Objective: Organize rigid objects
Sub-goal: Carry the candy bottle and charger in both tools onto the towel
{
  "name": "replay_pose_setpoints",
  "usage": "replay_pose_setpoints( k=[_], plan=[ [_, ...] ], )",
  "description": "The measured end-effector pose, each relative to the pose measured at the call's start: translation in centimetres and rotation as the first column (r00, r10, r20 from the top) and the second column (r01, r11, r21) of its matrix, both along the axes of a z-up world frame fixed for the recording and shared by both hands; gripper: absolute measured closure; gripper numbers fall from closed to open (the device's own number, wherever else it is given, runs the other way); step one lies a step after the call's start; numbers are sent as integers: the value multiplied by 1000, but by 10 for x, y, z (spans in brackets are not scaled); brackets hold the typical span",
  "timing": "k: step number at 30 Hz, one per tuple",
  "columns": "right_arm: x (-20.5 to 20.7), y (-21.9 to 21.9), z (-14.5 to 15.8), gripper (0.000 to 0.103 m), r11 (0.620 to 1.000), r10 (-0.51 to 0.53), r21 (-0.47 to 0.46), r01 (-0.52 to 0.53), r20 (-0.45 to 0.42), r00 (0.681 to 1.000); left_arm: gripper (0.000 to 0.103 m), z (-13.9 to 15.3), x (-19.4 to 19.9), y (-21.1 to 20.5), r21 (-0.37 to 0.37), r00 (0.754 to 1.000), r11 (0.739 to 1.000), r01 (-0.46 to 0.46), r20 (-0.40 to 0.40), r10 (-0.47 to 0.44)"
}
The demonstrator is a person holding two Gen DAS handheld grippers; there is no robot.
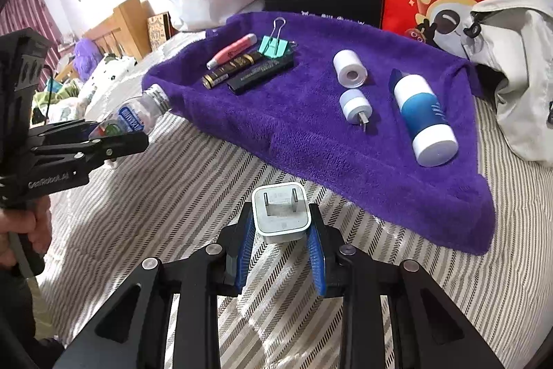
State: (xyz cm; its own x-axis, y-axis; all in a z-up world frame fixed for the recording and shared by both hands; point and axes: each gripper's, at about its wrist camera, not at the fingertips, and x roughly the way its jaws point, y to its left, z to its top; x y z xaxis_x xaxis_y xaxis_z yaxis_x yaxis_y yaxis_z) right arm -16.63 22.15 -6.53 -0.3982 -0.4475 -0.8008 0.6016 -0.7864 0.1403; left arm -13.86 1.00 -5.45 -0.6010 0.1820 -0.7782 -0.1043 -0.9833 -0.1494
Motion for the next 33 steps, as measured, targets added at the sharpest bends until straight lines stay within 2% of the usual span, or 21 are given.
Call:
replay_pose_setpoints(
  k=[7,15,25,33],
  plan=[
    [-9,8,27,74,999,-5,-54,4,-20,1000,64,19,-19,3,-12,999,1000,23,-25,-24],
    [-55,-3,43,74,995,-11,-99,8,-25,1000,64,23,-53,-5,-49,1000,999,18,-14,-19],
    [-93,-39,21,74,995,70,-75,-70,2,998,64,11,-84,-11,-70,1000,998,4,23,-2],
    [-103,-56,-3,74,992,127,-3,-127,33,991,64,5,-89,-14,-66,999,998,-2,35,4]
  ],
)
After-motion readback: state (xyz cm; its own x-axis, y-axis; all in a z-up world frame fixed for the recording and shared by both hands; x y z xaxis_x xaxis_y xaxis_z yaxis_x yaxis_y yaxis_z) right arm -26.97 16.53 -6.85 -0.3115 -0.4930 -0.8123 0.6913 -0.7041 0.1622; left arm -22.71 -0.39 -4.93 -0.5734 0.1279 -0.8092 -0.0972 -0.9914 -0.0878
